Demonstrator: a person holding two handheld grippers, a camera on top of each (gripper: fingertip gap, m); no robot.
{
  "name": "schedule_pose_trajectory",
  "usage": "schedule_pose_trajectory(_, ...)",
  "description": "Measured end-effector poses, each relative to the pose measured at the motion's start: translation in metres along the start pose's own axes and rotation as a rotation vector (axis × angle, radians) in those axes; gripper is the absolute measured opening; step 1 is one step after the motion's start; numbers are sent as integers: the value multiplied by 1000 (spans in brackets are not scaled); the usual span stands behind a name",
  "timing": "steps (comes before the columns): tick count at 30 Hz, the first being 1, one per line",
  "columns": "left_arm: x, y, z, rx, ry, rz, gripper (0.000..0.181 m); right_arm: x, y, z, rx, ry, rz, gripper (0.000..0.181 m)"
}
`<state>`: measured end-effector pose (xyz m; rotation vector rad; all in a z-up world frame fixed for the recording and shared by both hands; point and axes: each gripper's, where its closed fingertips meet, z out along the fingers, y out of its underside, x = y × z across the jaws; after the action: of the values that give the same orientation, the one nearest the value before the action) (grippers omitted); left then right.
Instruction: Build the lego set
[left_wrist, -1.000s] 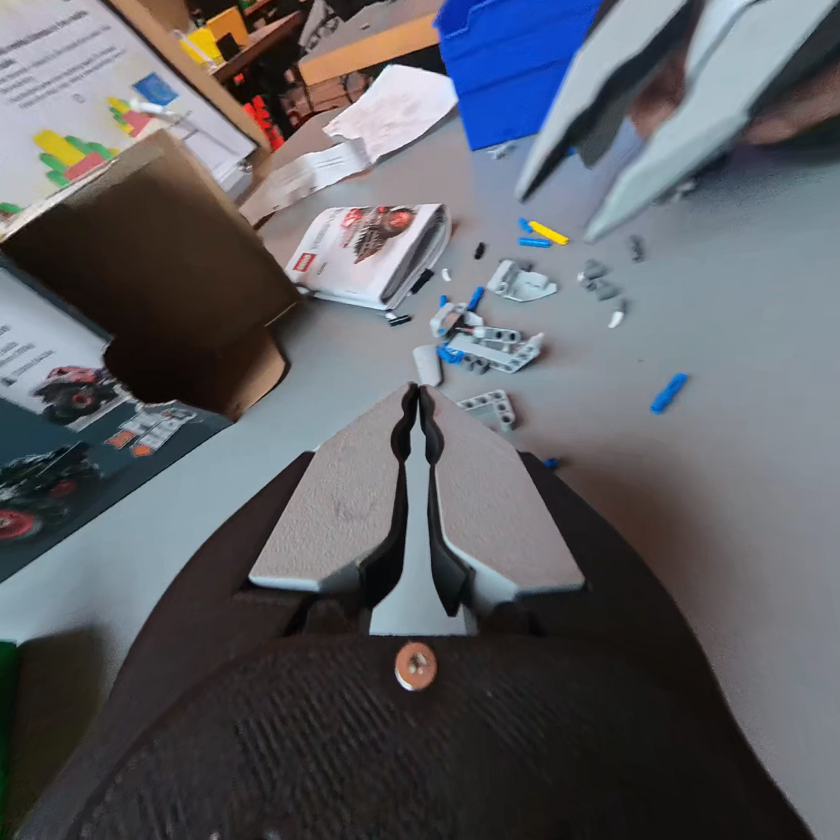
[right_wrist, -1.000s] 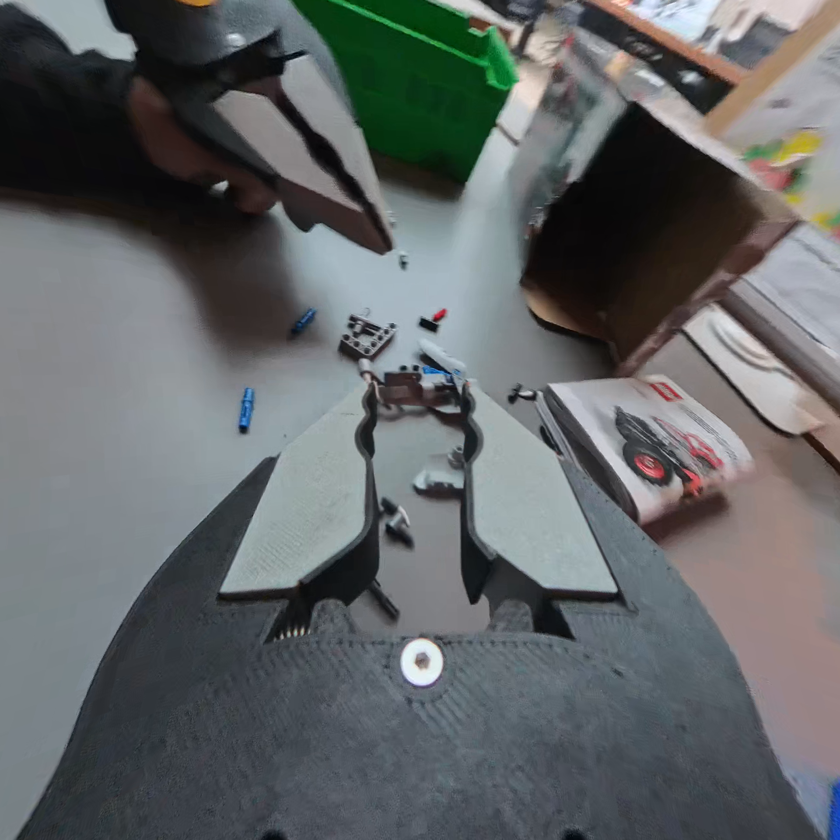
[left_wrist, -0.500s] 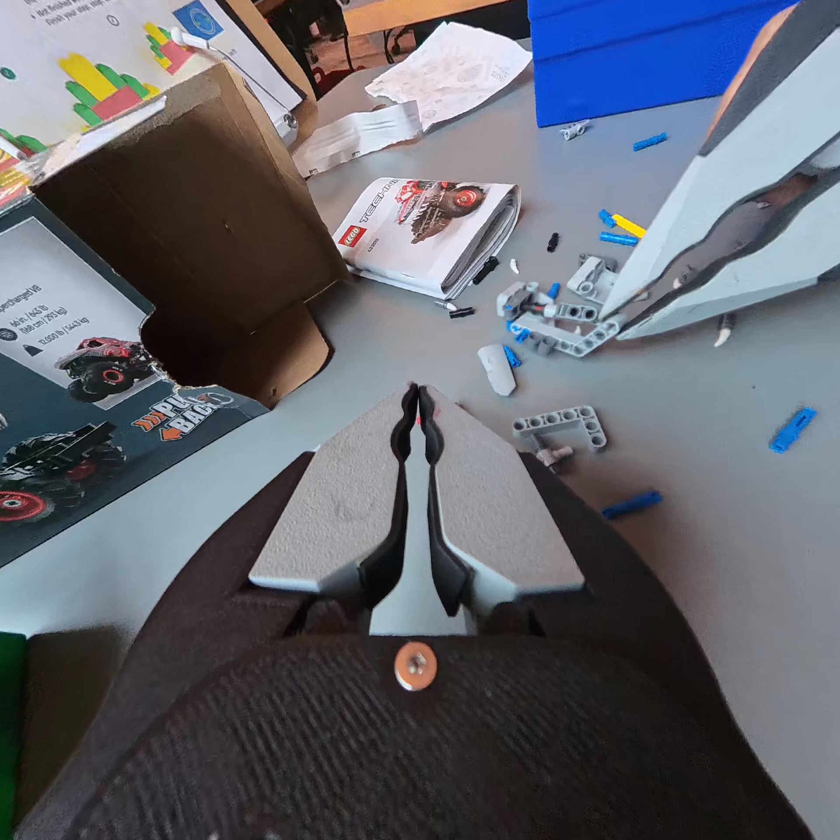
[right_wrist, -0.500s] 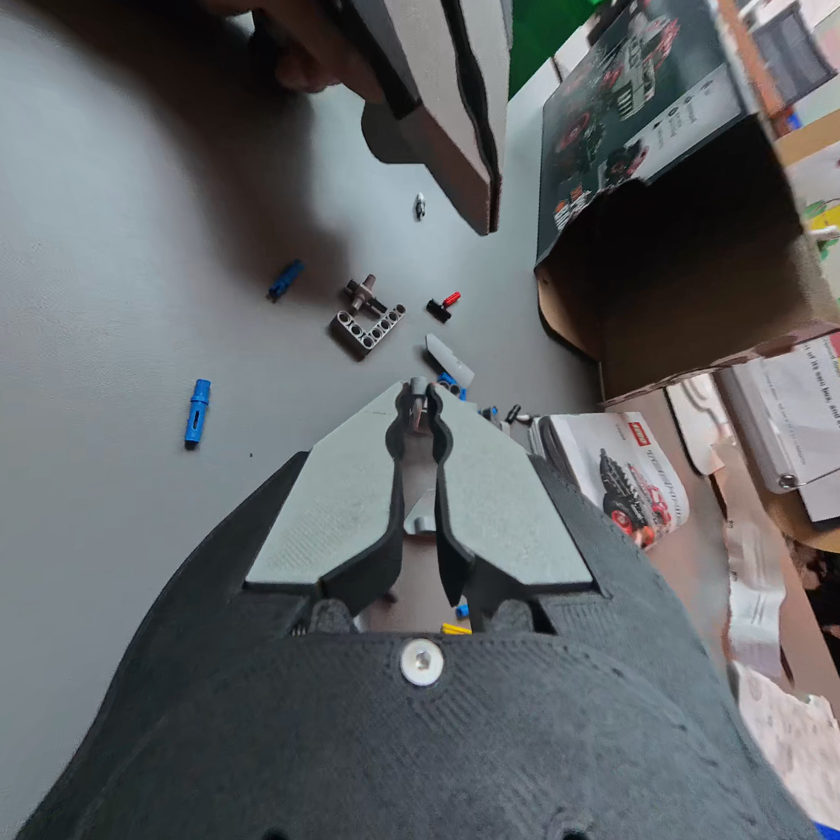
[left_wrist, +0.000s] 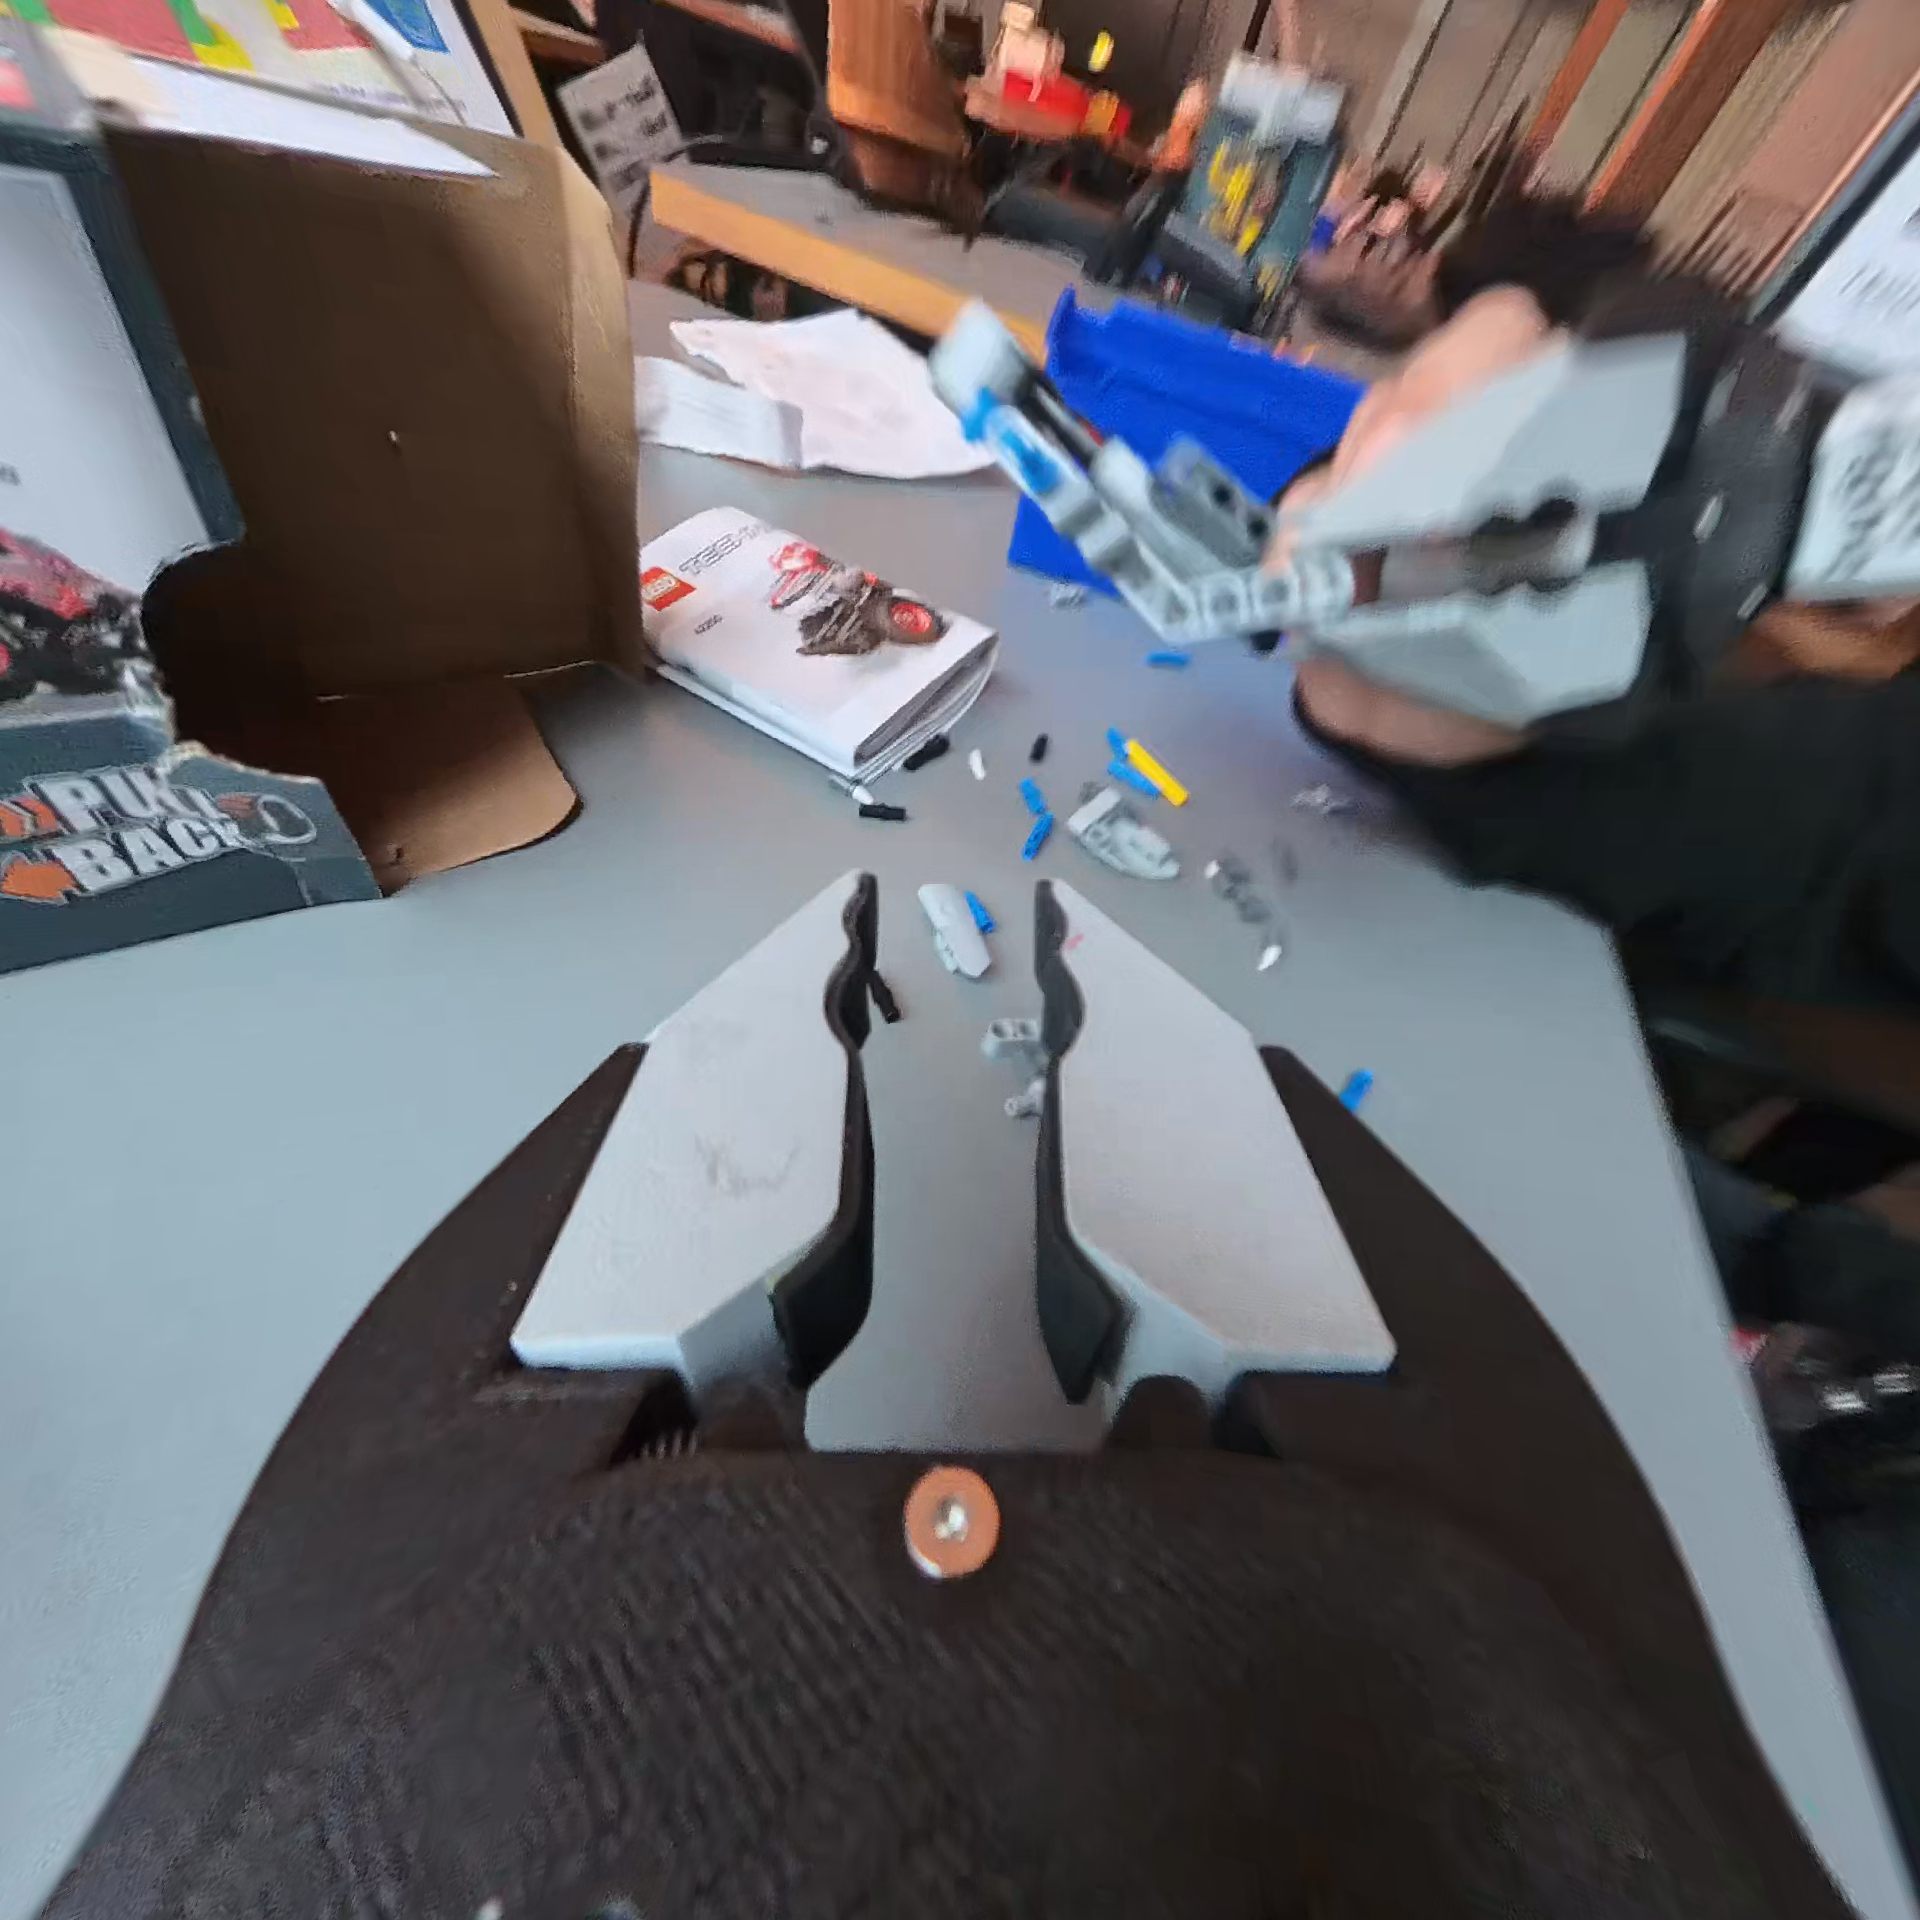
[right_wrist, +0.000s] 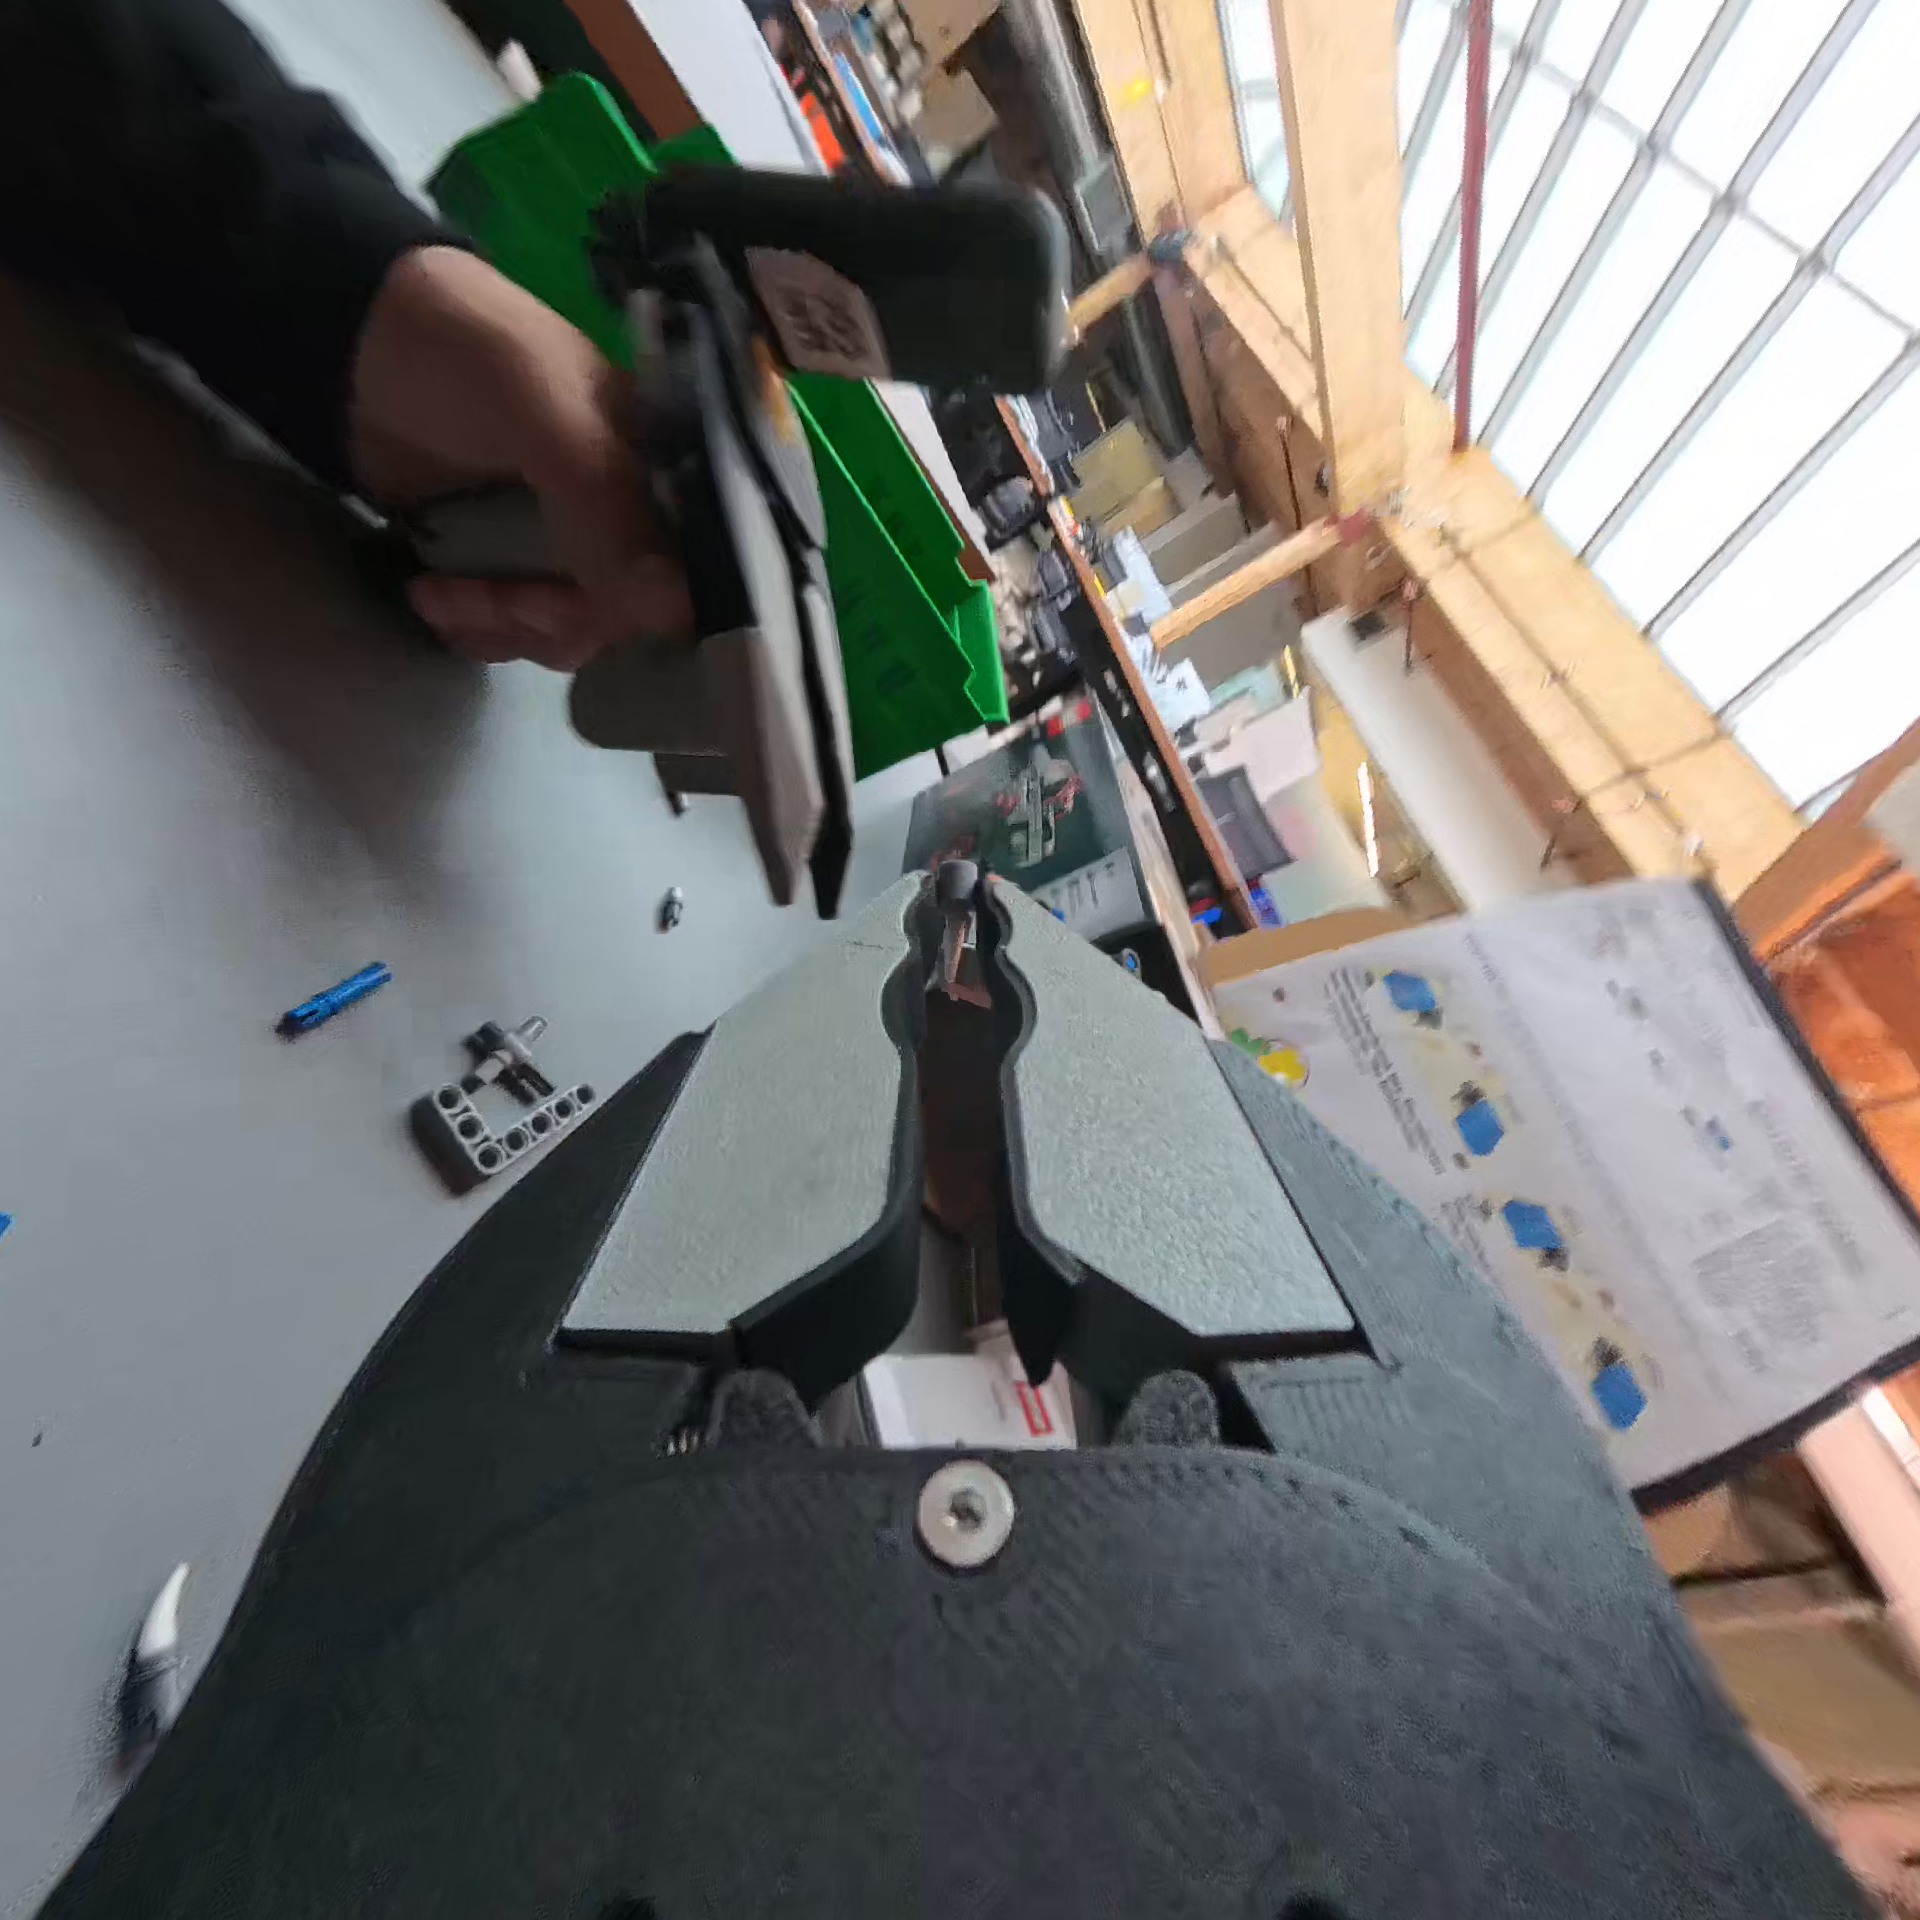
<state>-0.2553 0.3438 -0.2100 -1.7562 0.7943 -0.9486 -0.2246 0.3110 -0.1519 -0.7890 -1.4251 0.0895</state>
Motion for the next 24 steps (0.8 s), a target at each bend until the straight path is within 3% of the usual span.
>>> schedule_pose_trajectory(1,-1,-3,-2,17,45,-57,28,-7,-4,-1,10,-3,-56,4)
schedule_pose_trajectory(5,19,-19,-4,76,365,-302,35,-21,-12,-3,45,-32,-125,4)
schedule_pose_trajectory(7,38,-23,-6,72,560,-433,30,-24,-11,-4,46,-54,-125,4)
schedule_pose_trajectory(9,52,-26,-9,59,683,-454,25,-25,-11,-7,61,-65,-128,4)
schedule_pose_trajectory(13,62,-27,0,9,698,-390,29,-28,-12,-7,78,-76,-123,4)
schedule_pose_trajectory(19,63,-27,7,34,648,-366,6,-37,-20,-6,107,-93,-148,5)
schedule_pose_trajectory(24,55,-25,9,53,565,-355,6,-38,-11,-2,84,-110,-110,5)
